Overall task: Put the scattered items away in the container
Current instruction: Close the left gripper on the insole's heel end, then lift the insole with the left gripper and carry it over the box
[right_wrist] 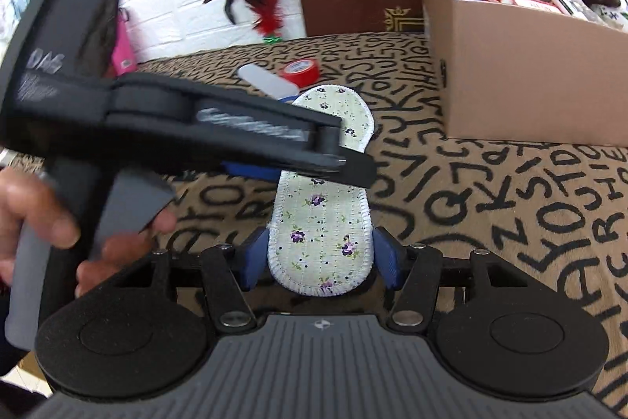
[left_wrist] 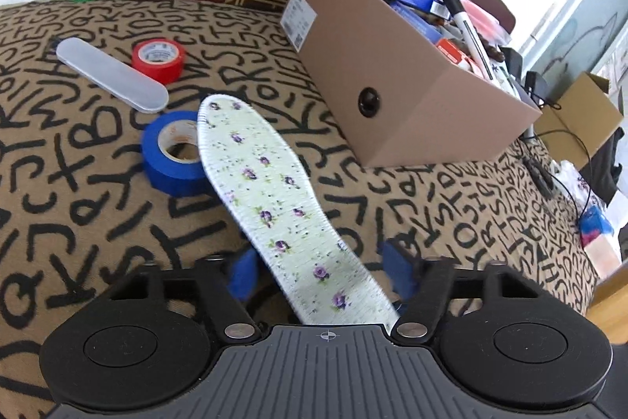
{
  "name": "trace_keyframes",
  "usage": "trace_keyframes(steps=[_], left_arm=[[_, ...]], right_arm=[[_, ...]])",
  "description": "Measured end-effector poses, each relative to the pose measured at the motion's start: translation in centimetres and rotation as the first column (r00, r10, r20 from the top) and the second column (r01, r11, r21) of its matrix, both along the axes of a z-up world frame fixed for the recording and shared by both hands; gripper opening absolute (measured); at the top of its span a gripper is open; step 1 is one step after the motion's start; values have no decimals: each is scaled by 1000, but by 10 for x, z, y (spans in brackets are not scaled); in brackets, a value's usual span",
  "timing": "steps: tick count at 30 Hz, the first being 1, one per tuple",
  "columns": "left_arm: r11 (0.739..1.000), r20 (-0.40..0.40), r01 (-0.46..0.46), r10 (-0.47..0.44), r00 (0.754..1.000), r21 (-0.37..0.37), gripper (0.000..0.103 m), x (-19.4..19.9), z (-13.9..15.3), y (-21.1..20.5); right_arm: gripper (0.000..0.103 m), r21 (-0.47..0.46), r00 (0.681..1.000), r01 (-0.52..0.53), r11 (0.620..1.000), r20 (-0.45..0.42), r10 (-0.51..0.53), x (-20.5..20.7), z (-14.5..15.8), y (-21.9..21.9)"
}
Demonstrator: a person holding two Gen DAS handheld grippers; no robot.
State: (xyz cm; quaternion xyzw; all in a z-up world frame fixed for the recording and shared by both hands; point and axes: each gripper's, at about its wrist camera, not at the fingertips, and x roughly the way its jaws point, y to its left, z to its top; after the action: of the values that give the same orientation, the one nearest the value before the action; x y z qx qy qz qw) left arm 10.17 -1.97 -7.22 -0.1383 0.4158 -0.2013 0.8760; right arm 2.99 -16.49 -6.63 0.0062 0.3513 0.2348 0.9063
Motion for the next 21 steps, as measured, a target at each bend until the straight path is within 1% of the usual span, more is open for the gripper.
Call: trace_keyframes(steps=[1,2,3,6,9,14,17,21], left_arm=[[1000,-2,-9,9,1000,7,61,-1,1,0],[1000,-4,-16,16,1000,13,56,-1,1,0],[1000,-8,-18,18,1000,9,51,0,1,1],[999,-17,-29,29,999,-16,30,-2,4,4],[999,6,-34,34,999,-11,29,-8,14,1],[1000,97,-25,25,995,-8,28,-25,45,-7],[1000,149,-19,21,989,-15,28,-33,64,-11],[999,206,-10,17,978,-38,27,-33,88,-17]], right_arm=[[62,0,1000,-3,1000,0,3,-2,0,1],[62,-2,1000,0,1000,2,0,-4,1,1],[62,-7,1000,4,1000,6,-4,-5,2,1],[62,-8,1000,10,1000,19,-10,-8,6,-3],[62,-11,999,9,1000,41,-8,-12,11,-7],[62,-11,996,12,1000,93,-11,-25,27,-11],[62,-6,990,15,1000,140,-14,-33,41,-16],[62,-5,977,26,1000,211,-24,-42,62,-22]])
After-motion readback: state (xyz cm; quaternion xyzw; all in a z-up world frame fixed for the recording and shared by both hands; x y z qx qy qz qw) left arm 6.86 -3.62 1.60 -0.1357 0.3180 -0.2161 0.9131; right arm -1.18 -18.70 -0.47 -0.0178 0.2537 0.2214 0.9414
